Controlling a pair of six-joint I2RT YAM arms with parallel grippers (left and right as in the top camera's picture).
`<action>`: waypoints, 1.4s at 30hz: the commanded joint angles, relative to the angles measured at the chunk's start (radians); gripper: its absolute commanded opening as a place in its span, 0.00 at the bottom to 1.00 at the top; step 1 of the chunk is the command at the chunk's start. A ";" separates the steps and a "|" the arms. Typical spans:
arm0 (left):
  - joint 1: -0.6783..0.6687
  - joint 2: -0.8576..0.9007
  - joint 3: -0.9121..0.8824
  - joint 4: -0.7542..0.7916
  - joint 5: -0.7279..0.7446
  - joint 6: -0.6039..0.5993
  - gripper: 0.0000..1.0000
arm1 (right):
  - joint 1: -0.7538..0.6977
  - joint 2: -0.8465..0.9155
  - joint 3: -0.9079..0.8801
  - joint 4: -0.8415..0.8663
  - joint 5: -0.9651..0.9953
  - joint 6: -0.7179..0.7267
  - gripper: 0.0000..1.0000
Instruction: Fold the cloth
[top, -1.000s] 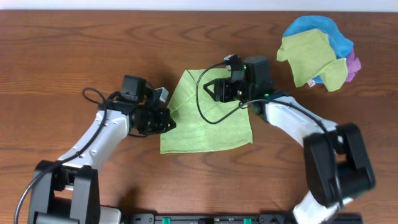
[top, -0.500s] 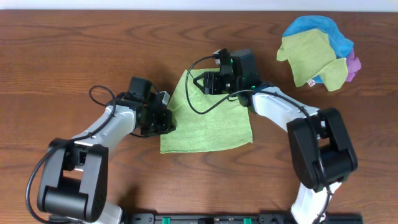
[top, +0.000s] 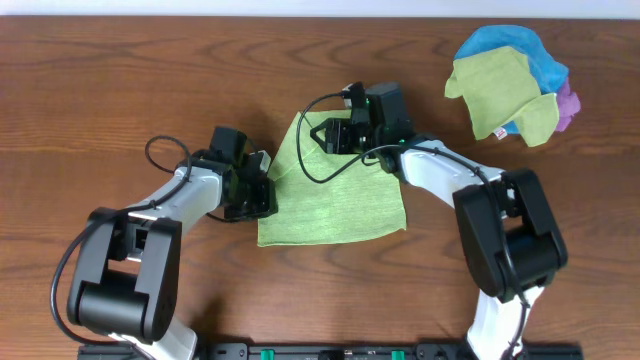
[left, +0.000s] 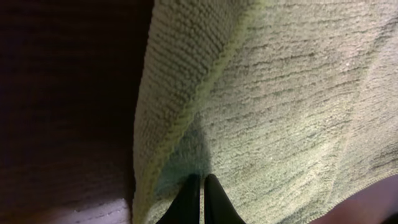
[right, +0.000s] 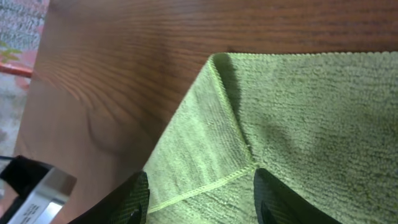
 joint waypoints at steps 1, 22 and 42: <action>-0.003 0.023 -0.012 0.005 -0.024 -0.009 0.06 | 0.008 0.039 0.018 0.008 0.004 0.041 0.54; -0.003 0.026 -0.012 0.014 -0.020 -0.027 0.06 | 0.040 0.109 0.062 0.028 0.003 0.077 0.51; -0.003 0.026 -0.012 0.015 -0.020 -0.031 0.06 | 0.045 0.109 0.062 -0.005 0.051 0.058 0.44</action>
